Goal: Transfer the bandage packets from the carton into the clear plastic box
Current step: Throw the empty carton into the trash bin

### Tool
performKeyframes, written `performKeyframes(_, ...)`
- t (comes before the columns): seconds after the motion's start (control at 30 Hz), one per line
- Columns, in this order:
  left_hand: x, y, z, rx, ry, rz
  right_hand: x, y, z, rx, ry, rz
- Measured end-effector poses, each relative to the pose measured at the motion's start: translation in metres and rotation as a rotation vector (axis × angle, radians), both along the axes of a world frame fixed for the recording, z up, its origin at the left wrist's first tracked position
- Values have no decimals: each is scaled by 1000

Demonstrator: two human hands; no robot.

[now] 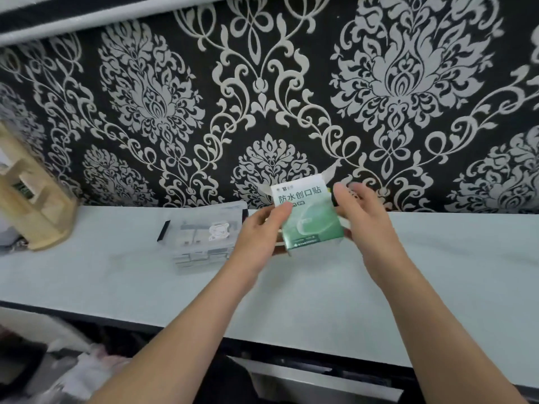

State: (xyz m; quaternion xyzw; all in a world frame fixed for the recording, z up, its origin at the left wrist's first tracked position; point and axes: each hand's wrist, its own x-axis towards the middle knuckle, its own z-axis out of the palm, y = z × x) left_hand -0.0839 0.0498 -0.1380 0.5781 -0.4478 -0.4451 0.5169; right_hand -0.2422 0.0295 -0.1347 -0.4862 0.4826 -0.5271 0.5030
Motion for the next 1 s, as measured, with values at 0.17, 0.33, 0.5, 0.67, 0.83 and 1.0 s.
performKeyframes(0.17,60,26,34,32,-228,15,50,5,17,111,-91,326)
performKeyframes(0.33,127,66,65,-69,-173,139,114,22,41,5,-104,437)
performKeyframes(0.5,204,117,68,-133,-123,323,205,62,50,-154,32,540)
performKeyframes(0.67,280,165,53,53,-240,369,276,97,40,-375,270,602)
performKeyframes(0.83,347,224,18,365,-285,186,336,125,3,-417,575,785)
performKeyframes(1.0,372,237,-36,500,-290,124,369,139,-57,-379,822,807)
